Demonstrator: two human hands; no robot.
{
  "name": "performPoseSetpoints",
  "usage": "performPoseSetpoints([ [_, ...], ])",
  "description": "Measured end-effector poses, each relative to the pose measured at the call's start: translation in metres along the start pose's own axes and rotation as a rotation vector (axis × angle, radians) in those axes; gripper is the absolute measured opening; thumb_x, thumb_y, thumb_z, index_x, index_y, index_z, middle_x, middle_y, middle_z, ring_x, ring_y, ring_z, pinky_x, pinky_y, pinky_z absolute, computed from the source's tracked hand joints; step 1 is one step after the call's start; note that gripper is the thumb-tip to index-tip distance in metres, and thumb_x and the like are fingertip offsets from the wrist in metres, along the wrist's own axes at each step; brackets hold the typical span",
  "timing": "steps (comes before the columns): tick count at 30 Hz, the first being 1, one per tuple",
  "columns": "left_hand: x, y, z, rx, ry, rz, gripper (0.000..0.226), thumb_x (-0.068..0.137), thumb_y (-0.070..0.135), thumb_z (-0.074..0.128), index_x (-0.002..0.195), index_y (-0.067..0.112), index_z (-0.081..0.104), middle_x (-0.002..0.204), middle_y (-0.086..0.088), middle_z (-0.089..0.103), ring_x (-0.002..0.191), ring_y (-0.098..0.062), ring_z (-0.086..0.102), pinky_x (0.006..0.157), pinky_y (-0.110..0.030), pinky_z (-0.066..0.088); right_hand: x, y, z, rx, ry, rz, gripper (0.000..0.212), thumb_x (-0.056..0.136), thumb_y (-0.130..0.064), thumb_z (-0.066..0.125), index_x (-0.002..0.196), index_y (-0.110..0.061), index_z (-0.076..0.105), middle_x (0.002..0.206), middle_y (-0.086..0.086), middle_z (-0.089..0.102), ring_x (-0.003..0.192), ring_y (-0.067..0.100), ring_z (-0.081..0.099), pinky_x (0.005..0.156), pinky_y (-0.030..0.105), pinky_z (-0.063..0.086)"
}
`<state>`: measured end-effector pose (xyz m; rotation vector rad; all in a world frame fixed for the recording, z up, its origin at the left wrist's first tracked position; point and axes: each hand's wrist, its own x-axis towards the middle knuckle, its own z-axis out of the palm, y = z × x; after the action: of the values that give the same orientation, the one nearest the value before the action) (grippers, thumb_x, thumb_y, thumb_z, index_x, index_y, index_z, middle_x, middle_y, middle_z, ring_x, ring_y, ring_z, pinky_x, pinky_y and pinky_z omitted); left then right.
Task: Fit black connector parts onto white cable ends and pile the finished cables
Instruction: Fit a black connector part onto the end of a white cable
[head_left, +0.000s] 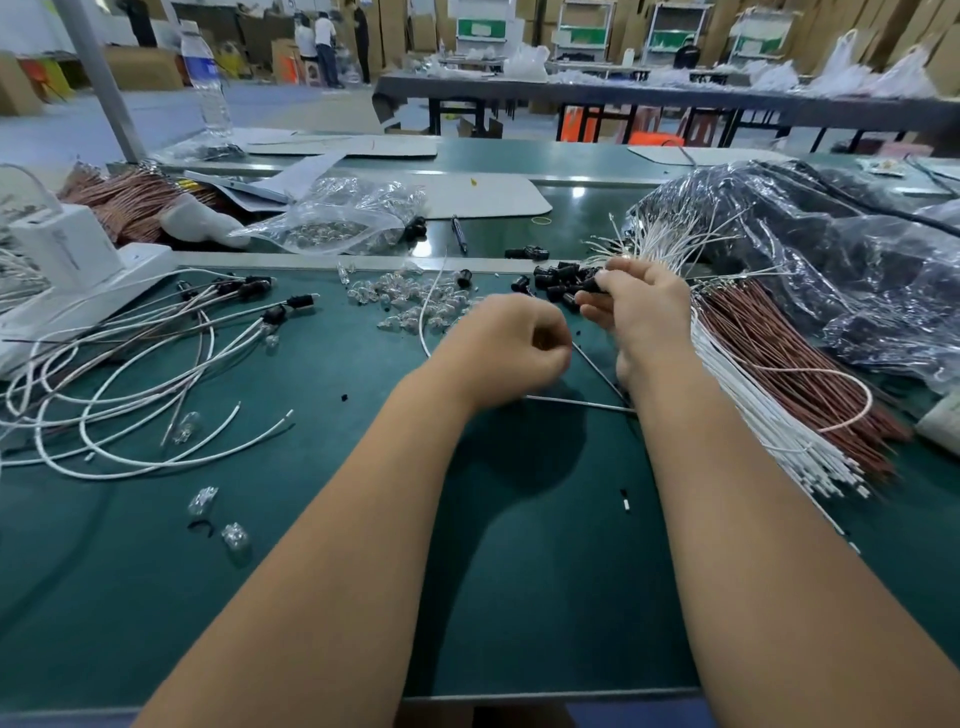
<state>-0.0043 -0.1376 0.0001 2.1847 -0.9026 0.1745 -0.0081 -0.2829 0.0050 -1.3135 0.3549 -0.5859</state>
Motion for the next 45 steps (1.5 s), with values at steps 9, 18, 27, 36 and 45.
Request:
performPoseSetpoints([
  [9,0.008,-0.012,0.009,-0.598,0.233,-0.288,0.013,0.1,0.015,0.047,0.106,0.011,0.058,0.087,-0.007,0.063,0.069,-0.016,0.06,0.064,-0.029,0.055,-0.016,-0.002,0.011,0.031,-0.438,0.03,0.017,0.087,0.008,0.06,0.093,-0.008,0.06,0.079,0.005,0.066,0.068,0.015,0.067,0.065,0.024,0.056],
  [18,0.012,-0.03,0.01,-0.44,0.423,-0.426,0.013,0.097,0.013,0.051,0.097,0.012,0.064,0.069,-0.002,0.062,0.065,-0.017,0.061,0.08,-0.042,0.057,-0.014,-0.03,0.003,-1.26,-0.613,-0.197,0.052,0.076,-0.053,0.072,0.075,-0.002,0.066,0.058,0.003,0.059,0.054,0.016,0.055,0.056,0.025,0.042],
  [27,0.012,-0.036,0.007,-0.415,0.476,-0.428,0.009,0.096,0.015,0.052,0.093,0.017,0.061,0.079,-0.001,0.063,0.077,-0.021,0.06,0.084,-0.047,0.055,-0.023,-0.027,0.003,-1.414,-0.705,-0.151,0.016,0.075,-0.025,0.074,0.072,-0.009,0.07,0.064,0.004,0.06,0.06,0.018,0.053,0.056,0.021,0.041],
  [36,0.011,-0.038,0.007,-0.415,0.43,-0.416,0.013,0.097,0.016,0.05,0.098,0.012,0.062,0.079,-0.003,0.061,0.072,-0.018,0.056,0.081,-0.045,0.055,-0.02,-0.024,0.003,-1.467,-0.581,-0.22,0.019,0.072,-0.01,0.065,0.089,-0.004,0.071,0.088,0.016,0.071,0.087,0.03,0.069,0.077,0.044,0.06],
  [45,0.011,-0.027,0.01,-0.374,0.337,-0.374,0.02,0.103,0.022,0.033,0.086,0.022,0.044,0.074,0.0,0.065,0.055,-0.01,0.055,0.061,-0.03,0.046,-0.018,-0.016,0.007,-1.415,-0.555,-0.352,0.012,0.083,-0.022,0.061,0.084,-0.01,0.062,0.079,0.005,0.064,0.078,0.024,0.062,0.071,0.035,0.054],
])
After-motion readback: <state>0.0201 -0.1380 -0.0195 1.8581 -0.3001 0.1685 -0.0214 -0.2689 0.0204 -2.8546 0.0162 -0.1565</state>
